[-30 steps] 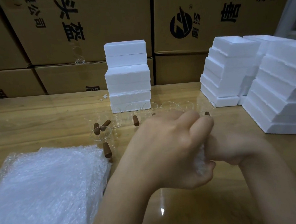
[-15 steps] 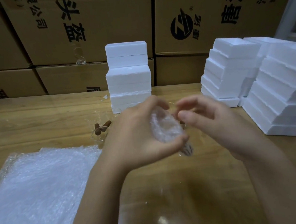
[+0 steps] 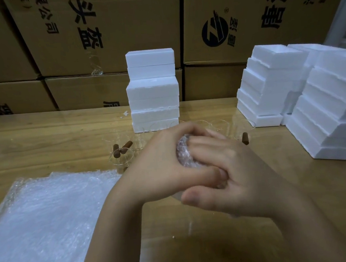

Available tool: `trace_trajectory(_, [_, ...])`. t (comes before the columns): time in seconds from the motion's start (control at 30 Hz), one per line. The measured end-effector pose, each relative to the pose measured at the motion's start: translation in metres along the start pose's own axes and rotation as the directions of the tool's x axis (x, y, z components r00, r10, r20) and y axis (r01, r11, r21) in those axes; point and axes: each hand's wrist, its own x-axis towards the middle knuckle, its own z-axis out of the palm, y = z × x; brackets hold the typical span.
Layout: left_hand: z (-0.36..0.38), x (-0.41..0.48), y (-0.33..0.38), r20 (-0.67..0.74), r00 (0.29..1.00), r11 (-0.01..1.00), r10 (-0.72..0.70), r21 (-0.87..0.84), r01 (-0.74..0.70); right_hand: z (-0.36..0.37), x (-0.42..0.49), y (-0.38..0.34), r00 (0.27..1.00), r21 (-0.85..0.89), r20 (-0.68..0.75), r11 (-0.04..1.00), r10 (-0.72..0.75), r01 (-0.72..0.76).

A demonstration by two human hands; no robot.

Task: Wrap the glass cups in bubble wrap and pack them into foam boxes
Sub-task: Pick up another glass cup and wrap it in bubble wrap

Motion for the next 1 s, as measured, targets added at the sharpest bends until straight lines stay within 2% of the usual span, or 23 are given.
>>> trace_trajectory(0.13, [-0.001,0.000,-0.004,0.015,1.000,1.000,-0.005,-0.006,0.005,0.001,-0.001,0.004,0.999,0.002,0.034,1.000,0.026,-0.026])
trace_trajectory(0.23, [-0.002,0.001,-0.009,0.020,1.000,1.000,-0.017,0.018,0.017,0.000,-0.002,0.005,0.996,0.072,0.043,0.994,0.074,-0.077])
trace_trajectory(0.33, [-0.007,0.001,-0.013,0.046,0.999,1.000,-0.003,-0.019,0.004,-0.006,-0.005,0.006,0.994,0.160,-0.018,0.981,0.110,-0.106])
trace_trajectory(0.47, [-0.006,0.001,-0.014,0.065,0.998,1.000,0.006,-0.019,-0.005,-0.007,-0.005,0.004,0.994,0.073,-0.003,0.992,0.107,-0.107])
trace_trajectory(0.63, [-0.007,0.002,-0.013,0.098,0.995,0.999,0.006,-0.046,-0.001,0.006,0.001,0.000,0.994,-0.036,0.088,0.998,0.060,-0.057])
trace_trajectory(0.87, [-0.002,0.006,-0.018,0.104,0.995,0.997,0.001,-0.071,0.007,0.005,0.000,0.005,0.991,-0.008,0.108,0.997,0.073,-0.073])
trace_trajectory(1.0, [-0.007,0.004,-0.022,0.077,0.997,0.993,0.005,-0.117,0.004,-0.005,-0.004,0.009,0.996,0.104,-0.017,0.991,0.091,-0.089])
